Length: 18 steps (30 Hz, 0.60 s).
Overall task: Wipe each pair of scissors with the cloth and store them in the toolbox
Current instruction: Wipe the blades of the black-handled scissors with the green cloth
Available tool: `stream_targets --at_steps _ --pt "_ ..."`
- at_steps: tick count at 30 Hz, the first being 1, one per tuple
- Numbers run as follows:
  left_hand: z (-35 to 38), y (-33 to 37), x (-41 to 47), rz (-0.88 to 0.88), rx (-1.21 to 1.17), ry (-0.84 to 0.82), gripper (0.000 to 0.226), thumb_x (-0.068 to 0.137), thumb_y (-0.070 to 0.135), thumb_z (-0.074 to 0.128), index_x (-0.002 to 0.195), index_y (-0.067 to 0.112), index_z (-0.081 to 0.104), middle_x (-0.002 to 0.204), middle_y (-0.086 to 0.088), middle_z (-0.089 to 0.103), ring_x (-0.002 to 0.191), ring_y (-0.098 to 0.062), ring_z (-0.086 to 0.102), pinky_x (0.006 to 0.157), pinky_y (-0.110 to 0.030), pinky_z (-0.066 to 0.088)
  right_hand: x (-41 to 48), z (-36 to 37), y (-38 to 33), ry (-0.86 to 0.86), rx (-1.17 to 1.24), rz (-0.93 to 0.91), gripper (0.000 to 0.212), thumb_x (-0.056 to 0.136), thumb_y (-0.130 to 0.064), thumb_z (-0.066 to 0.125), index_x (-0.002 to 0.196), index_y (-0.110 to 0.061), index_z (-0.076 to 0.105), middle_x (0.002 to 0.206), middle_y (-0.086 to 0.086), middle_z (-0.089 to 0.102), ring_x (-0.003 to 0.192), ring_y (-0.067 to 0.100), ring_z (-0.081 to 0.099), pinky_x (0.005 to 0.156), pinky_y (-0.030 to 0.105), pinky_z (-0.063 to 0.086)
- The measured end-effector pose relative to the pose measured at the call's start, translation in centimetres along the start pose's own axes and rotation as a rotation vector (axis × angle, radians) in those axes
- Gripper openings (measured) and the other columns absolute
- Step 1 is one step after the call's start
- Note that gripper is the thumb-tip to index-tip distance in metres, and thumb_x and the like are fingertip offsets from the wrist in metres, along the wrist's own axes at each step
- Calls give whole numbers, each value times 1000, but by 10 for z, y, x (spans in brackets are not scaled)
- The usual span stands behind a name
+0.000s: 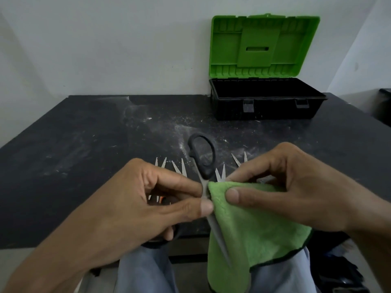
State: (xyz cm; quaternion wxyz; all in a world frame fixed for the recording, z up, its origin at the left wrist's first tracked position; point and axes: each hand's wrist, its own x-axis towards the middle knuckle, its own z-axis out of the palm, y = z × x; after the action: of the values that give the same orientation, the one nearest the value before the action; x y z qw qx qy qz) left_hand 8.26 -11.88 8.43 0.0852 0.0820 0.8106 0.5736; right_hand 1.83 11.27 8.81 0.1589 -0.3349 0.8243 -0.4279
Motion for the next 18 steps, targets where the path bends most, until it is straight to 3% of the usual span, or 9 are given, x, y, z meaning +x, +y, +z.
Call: stream_targets --at_steps 4,9,13,18 --pt "1 -6 -1 3 -33 3 23 65 29 80 88 28 82 80 0 79 44 -8 57 50 -13 47 -2 4 0 36 35 12 15 86 -43 75 94 -36 86 89 -14 83 81 3 79 77 30 65" --pt "5 -9 -1 -13 -85 56 20 64 23 81 84 22 82 75 -4 78 43 -10 58 50 -15 49 1 18 3 103 124 35 15 79 -43 81 88 -33 87 83 -11 83 76 8 80 72 32 66" --pt "5 -9 -4 -34 -105 18 19 63 25 81 82 22 82 71 -4 77 39 -8 56 48 -13 46 -3 17 2 36 118 47 18 82 -46 78 93 -35 87 89 -7 84 83 14 80 79 49 66" --pt "-1 -8 -6 -79 -155 34 21 59 22 82 80 20 82 71 -7 77 37 -9 56 47 -15 47 -5 5 3 46 115 72 16 83 -41 78 93 -32 88 92 -5 85 86 19 82 84 50 64"
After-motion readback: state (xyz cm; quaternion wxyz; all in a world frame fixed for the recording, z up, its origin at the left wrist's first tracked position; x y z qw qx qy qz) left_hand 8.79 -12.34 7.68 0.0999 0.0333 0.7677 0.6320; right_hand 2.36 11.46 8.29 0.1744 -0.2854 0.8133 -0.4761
